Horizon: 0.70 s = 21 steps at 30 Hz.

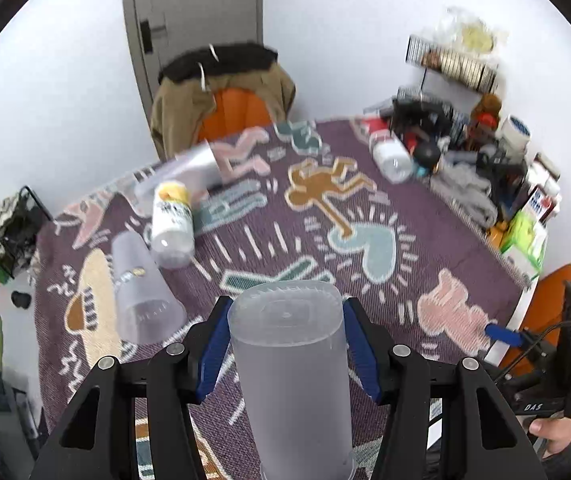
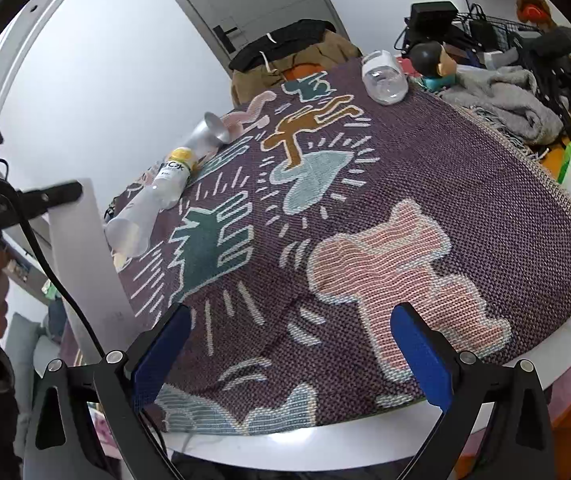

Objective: Flip cup upside down

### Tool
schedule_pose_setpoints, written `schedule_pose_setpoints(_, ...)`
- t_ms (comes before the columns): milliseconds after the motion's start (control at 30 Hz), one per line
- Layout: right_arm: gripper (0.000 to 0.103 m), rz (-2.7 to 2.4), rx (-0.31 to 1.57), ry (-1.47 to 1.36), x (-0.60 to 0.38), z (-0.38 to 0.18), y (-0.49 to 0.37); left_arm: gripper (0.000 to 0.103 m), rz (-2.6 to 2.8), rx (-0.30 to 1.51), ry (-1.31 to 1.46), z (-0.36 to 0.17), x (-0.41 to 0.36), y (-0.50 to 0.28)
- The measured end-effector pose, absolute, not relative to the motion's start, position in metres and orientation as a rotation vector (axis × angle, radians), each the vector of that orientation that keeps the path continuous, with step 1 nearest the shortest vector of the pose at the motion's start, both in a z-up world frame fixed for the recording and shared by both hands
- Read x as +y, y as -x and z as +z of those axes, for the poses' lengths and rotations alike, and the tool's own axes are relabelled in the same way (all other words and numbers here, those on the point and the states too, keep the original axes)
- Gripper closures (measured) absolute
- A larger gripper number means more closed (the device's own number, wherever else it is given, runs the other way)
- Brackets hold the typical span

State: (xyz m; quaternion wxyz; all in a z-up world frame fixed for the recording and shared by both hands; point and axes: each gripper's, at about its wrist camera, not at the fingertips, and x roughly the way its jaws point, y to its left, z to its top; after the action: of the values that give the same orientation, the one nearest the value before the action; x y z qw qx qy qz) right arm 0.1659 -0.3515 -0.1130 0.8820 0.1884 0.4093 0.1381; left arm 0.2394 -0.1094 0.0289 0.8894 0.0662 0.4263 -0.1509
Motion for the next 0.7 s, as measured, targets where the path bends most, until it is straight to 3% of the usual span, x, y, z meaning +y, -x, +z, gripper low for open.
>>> schedule_pose_setpoints(300, 0.002, 0.278, 0.815, -0.361, -0.348, -0.105, -0.163, 0.046, -0.300, 0.630, -0.131, 0.051, -0.100, -0.223)
schedule_pose_setpoints(700, 0.002, 0.251, 0.829, -0.377, -0.358, -0.115, -0.169, 0.046, -0.202, 0.423, -0.164, 0.019, -0.107, -0.232)
